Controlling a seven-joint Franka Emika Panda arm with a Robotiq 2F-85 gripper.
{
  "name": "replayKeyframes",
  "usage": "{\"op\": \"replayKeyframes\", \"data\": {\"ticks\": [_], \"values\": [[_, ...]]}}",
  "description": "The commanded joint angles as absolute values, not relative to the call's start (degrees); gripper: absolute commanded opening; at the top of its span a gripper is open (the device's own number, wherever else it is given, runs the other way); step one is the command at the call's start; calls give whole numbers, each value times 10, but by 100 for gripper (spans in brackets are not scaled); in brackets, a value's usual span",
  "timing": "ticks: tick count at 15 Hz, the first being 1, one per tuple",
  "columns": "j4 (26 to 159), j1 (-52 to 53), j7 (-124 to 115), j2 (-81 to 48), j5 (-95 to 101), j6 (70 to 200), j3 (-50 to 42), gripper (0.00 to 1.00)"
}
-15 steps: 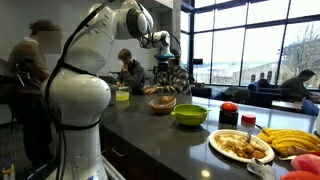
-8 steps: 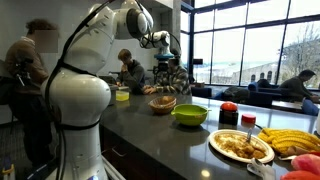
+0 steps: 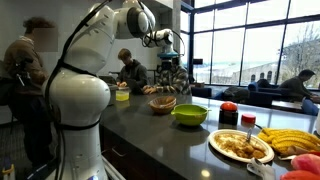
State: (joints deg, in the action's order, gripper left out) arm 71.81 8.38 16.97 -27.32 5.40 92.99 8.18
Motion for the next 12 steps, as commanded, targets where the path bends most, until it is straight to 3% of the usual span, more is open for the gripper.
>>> {"op": "replayKeyframes", "data": {"ticks": [1, 12], "values": [[682, 69, 228, -282, 41, 919, 87, 100], [608, 94, 296, -381, 8, 812, 117, 100]]}}
